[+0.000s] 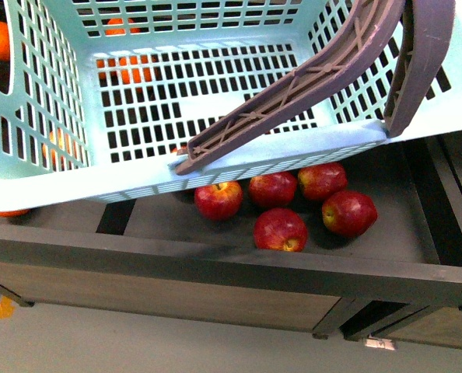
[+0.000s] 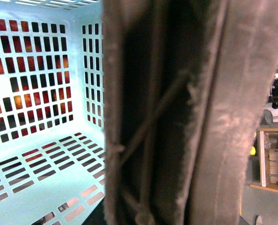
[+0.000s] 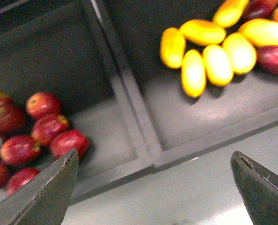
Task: Pick mango and avocado into basket
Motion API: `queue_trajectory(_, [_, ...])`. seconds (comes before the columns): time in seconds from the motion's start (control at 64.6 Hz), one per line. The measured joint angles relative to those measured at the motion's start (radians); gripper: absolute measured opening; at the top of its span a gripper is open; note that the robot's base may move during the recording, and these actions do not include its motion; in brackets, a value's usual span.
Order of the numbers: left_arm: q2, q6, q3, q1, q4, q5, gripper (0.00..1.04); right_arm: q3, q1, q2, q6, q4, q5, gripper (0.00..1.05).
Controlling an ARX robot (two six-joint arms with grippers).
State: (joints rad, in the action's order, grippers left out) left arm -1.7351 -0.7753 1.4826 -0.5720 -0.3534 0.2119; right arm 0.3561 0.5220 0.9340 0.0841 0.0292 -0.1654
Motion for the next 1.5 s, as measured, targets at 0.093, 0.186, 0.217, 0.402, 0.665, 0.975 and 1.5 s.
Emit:
queue_trajectory(0.093, [0.000,0.001,0.000,0.001,0.000,-0.005,0.14,0.076,0.081,0.241,-0.096,0.160,-0.017,0.96])
queue_trajectory(0.186, [0.000,0.001,0.000,0.001,0.000,-0.004,0.14,0.173,0.130,0.462,-0.164,0.231,-0.028,0.96])
queue_trajectory(0.217, [0.000,0.001,0.000,0.001,0.000,-0.002,0.14,0.211,0.143,0.543,-0.190,0.252,-0.018,0.96])
queue_trajectory(0.402, [0.000,0.001,0.000,0.001,0.000,0.001,0.14,0.432,0.186,0.931,-0.261,0.255,0.031,0.96])
queue_trajectory(0.665, [0.000,0.000,0.000,0.001,0.000,-0.001,0.14,0.666,0.180,1.230,-0.240,0.203,0.040,0.96])
queue_trajectory(0.975, [0.000,0.000,0.000,0.001,0.000,0.000,0.14,0.865,0.126,1.437,-0.141,0.174,0.071,0.96])
queue_trajectory(1.5, [0.000,0.001,0.000,0.001,0.000,-0.002,0.14,1.177,0.031,1.673,-0.039,0.079,0.094,0.96])
